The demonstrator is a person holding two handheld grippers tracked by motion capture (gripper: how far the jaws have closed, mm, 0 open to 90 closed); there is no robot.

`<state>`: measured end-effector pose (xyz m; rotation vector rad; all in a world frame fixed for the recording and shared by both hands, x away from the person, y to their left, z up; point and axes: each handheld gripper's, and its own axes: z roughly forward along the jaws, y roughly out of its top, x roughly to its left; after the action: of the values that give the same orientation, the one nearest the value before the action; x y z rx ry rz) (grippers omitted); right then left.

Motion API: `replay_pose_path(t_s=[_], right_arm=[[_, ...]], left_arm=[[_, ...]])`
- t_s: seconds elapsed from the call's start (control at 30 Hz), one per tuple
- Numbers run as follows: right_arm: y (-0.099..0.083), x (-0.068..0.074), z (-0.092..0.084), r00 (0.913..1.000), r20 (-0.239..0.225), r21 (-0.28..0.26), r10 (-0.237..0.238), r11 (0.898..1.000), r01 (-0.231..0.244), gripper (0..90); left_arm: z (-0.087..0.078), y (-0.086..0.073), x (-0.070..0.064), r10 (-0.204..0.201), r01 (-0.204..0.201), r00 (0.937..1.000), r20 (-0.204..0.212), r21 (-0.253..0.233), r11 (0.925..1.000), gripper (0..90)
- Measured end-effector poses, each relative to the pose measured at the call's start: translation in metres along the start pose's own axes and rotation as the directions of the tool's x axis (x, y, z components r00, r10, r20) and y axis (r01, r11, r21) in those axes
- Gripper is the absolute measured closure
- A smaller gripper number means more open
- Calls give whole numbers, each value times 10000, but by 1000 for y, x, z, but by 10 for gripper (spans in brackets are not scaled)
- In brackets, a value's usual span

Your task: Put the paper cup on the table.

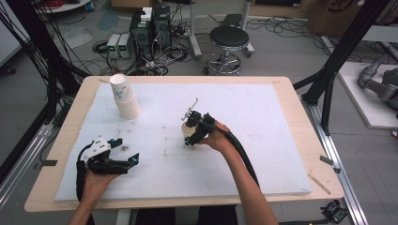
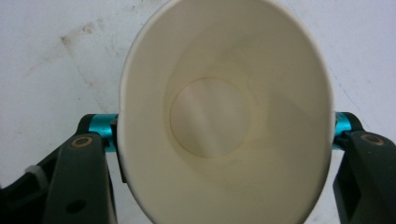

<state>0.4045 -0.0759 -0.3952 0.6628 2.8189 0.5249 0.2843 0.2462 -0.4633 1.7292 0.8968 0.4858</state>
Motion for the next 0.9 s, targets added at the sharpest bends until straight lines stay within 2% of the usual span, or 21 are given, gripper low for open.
replay_pose_path(t_s=[0.2,0.37,0.47,0.67,0.9], right_arm=[[1,1,2,10000,63,-33,40,10000,-40,311],[1,1,5,9996,277,76,-81,9999,79,237],[0,1,12,9992,398,403,21,9992,-37,179],[0,0,10,9995,325,210,-7,9998,0,179],[-3,-2,9,9993,323,345,178,9992,-189,178]], left_arm=[[0,0,0,-3,3,10000,27,-8,10000,60],[0,0,0,-16,16,10000,42,-15,10000,60],[0,0,0,-36,36,10000,66,-3,10000,60],[0,0,1,-64,64,9999,84,7,10000,60],[0,0,1,-89,88,9999,92,6,10000,60]])
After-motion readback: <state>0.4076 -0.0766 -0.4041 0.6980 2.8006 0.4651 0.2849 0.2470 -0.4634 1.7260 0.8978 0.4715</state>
